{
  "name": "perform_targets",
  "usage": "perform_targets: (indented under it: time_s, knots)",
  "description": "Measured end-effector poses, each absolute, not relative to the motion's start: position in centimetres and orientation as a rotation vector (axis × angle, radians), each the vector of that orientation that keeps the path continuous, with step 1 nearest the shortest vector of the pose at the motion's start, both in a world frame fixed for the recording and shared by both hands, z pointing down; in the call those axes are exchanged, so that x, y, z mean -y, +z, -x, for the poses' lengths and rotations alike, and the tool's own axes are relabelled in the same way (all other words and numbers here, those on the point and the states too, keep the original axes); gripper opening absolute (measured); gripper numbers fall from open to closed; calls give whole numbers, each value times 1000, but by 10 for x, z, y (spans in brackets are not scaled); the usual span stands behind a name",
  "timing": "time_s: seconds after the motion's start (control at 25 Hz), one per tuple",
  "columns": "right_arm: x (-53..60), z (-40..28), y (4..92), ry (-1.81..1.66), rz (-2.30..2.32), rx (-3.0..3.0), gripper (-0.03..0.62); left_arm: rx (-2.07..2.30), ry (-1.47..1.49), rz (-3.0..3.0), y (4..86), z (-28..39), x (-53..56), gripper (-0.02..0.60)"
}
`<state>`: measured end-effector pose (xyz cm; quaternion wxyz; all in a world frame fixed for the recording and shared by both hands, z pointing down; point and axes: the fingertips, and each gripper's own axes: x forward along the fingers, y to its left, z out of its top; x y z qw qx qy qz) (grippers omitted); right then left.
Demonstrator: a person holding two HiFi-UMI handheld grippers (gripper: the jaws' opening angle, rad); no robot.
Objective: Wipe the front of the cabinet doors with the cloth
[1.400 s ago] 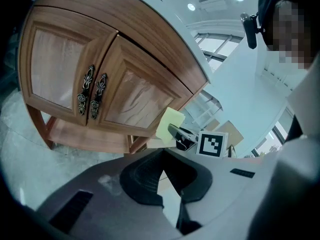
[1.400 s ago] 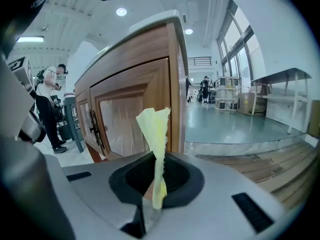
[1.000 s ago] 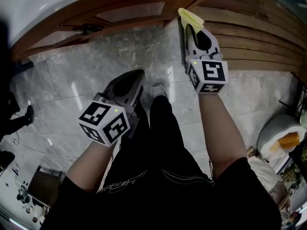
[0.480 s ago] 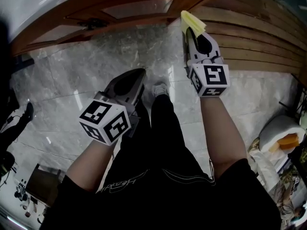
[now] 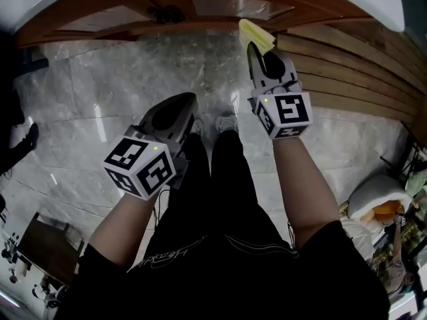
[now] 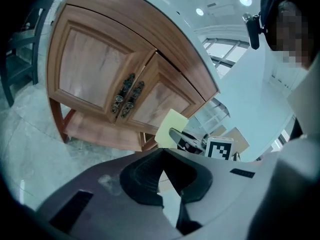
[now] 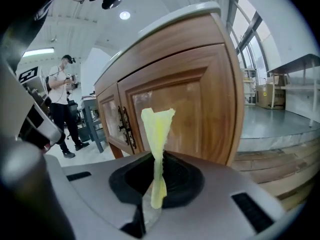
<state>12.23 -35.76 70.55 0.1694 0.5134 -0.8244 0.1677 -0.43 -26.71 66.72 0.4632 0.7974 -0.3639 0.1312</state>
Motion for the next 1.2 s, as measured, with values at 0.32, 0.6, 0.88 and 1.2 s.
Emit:
perform_targets:
  time_s: [0.32,0.6,0.88,1.2]
  knots:
    - [367,-46,709,472,-1271,2432,41,1019,247,-1876,670,67,272,6]
    - [371,5,719,469,-1145,2458,41,1087,199,-1820,674,109,272,6]
    - [371,29,744,495,-1091,2426,41,1154,177,-1777,677,146,273,6]
    - [383,25,768,509,-1101,2373,41,1189,176,-1746,685,165,278,6]
